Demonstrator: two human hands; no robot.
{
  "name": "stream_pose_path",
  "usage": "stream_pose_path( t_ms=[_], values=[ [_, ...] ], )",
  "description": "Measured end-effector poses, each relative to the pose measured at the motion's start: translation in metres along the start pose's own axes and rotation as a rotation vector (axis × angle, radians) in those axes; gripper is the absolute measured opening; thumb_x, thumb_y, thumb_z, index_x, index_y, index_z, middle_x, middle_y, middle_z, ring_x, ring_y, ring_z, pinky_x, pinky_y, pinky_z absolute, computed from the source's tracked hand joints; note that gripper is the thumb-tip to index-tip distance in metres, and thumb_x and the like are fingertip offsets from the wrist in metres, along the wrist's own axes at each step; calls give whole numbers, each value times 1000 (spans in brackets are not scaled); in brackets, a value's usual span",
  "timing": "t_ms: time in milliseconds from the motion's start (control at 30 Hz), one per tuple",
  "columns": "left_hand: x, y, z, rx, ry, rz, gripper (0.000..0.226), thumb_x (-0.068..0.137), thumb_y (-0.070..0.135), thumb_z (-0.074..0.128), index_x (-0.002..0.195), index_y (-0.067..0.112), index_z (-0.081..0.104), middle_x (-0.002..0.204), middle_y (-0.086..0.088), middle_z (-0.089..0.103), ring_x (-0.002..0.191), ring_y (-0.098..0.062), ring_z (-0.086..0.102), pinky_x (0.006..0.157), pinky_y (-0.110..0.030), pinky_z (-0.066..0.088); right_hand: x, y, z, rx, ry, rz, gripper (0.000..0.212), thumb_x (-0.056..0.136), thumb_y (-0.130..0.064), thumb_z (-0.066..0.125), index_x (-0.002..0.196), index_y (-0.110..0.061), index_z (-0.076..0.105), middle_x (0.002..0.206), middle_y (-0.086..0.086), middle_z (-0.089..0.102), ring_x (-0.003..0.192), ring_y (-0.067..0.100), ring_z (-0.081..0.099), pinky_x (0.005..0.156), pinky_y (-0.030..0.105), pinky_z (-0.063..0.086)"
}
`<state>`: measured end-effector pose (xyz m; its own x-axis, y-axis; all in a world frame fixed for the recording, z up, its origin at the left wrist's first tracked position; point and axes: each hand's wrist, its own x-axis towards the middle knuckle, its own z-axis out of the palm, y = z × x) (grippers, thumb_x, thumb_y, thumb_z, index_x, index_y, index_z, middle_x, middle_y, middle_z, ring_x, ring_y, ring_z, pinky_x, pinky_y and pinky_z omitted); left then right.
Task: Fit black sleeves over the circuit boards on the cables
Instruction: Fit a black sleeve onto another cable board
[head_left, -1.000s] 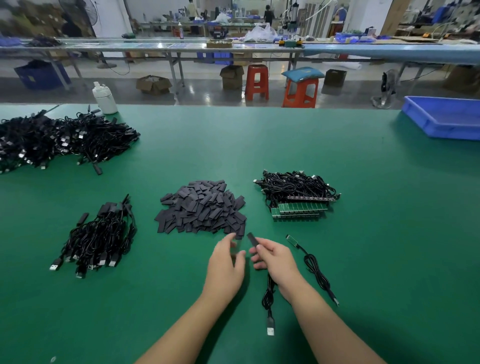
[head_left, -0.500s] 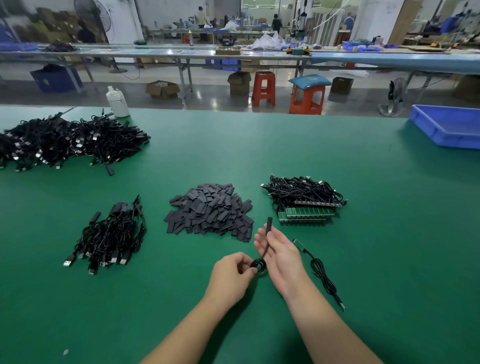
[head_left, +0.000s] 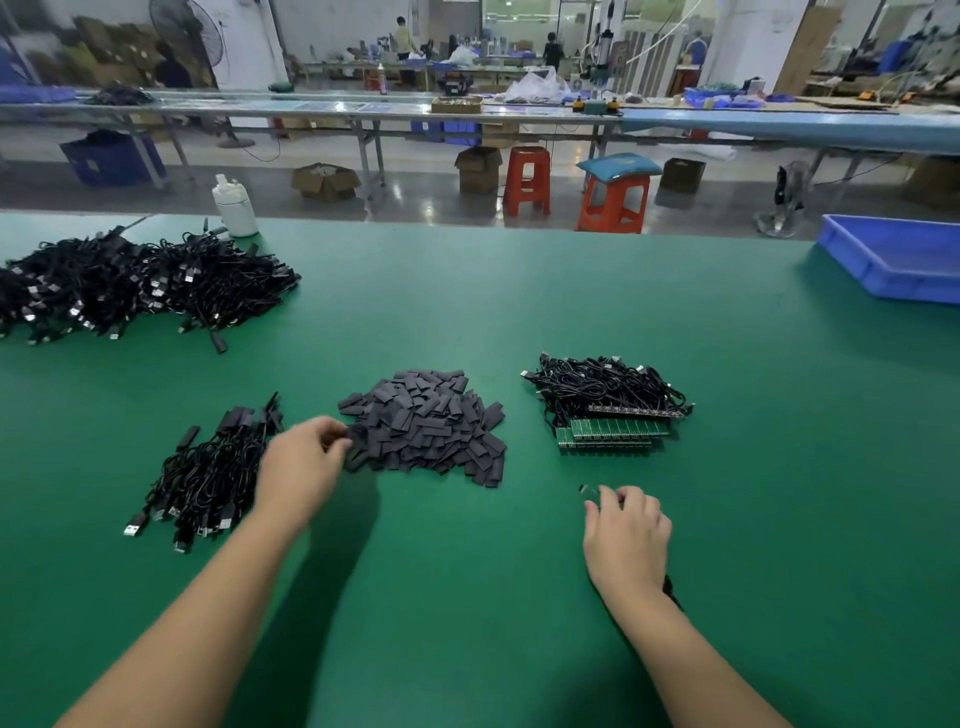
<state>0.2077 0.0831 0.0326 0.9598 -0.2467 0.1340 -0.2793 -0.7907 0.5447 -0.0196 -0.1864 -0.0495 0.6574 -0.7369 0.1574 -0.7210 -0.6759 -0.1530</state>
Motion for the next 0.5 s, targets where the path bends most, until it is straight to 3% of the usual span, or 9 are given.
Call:
stream_pose_path(
  t_ms=[100, 233, 367, 500],
  values=[
    [27, -24, -22, 72, 123, -45, 12, 90, 25, 68, 101, 22, 72, 87, 4, 72, 61, -10, 62, 54, -26, 50, -6, -1, 3, 56, 93, -50, 18, 96, -25, 61, 107, -16, 72, 95, 3, 63, 90, 25, 55, 79, 39, 43],
    [48, -64, -32, 137, 164, -173, 21, 90, 28, 67, 103, 13, 72, 94, -10, 74, 86, -32, 65, 76, -39, 56, -7, -1, 6, 70, 132, -72, 12, 91, -18, 68, 100, -15, 74, 85, 2, 63, 81, 25, 55, 72, 37, 45],
    [45, -94, -24, 245, 60, -290, 34, 89, 35, 69, 112, 10, 69, 101, -16, 71, 92, -35, 64, 78, -41, 56, -8, -2, 5, 62, 124, -81, 17, 92, -20, 66, 106, -13, 74, 88, 2, 64, 84, 24, 56, 75, 38, 46],
    [38, -94, -15, 258, 92, -303, 41, 87, 39, 70, 117, 11, 65, 104, -17, 62, 91, -37, 61, 75, -42, 53, -9, -3, 5, 60, 77, -82, 29, 94, -26, 56, 117, -16, 70, 98, 0, 65, 93, 21, 54, 84, 37, 44]
  ],
)
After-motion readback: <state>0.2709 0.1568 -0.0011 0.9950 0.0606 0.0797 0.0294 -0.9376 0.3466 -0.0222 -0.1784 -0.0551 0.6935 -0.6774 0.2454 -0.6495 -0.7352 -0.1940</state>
